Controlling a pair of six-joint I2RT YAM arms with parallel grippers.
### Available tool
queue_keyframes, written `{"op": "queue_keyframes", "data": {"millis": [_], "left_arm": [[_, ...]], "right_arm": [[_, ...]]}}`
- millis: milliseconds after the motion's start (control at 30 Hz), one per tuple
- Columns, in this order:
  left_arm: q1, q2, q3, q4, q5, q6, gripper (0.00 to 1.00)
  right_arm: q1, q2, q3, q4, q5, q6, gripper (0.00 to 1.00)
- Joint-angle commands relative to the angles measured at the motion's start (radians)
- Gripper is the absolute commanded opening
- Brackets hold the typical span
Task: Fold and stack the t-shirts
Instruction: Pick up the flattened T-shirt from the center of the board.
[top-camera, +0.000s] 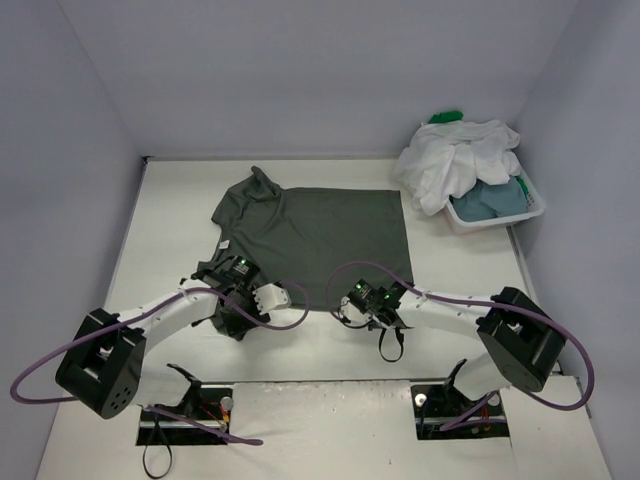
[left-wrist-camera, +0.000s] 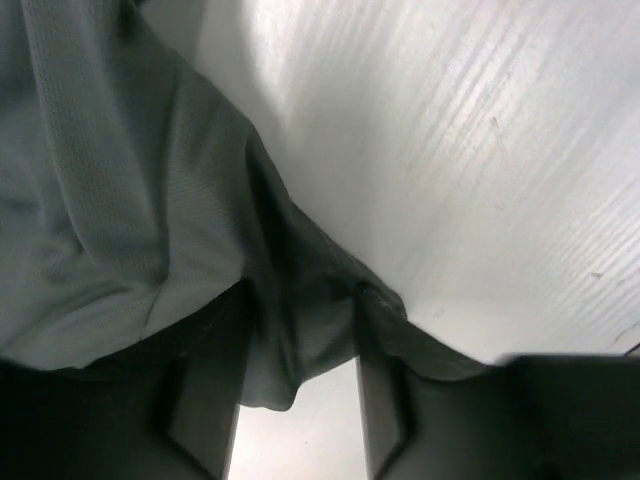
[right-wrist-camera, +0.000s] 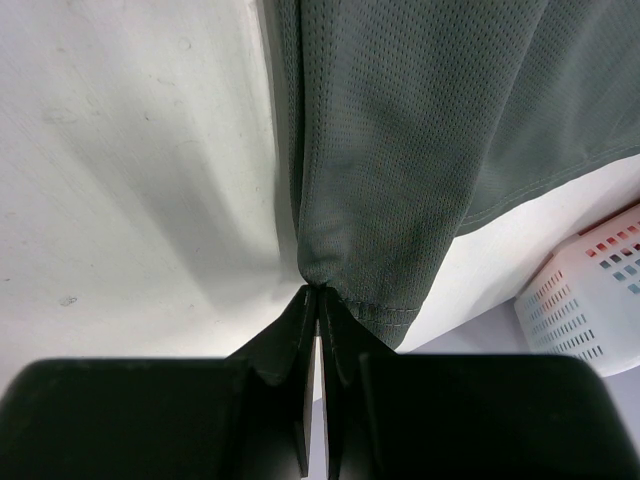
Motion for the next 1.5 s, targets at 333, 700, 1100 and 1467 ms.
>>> {"op": "queue_keyframes", "data": {"millis": [333,700,1100,1467], "left_arm": [[-0.008,-0.066,0.122,-0.179,-0.063,0.014,0.2],[-0.006,-0.103,0.274,-0.325,-0.086,0.023,0.2],[-0.008,-0.122,0.157,-0.317,0.082,-0.046,0.57],[-0.018,-0.021,0.162,-0.273,0.112,-0.043,0.57]], "right_arm": [[-0.025,-0.048,0.033,-0.036,0.01,-0.01,0.0],[-0.107,-0.116,0.076,-0.04,-0.025,-0.07,0.0],[-0.118,-0.114,0.055,-0.04,-0.045,-0.076,0.0],[-0.116,-0.067,0.089,-0.039,-0.05,-0.073,0.0]]}}
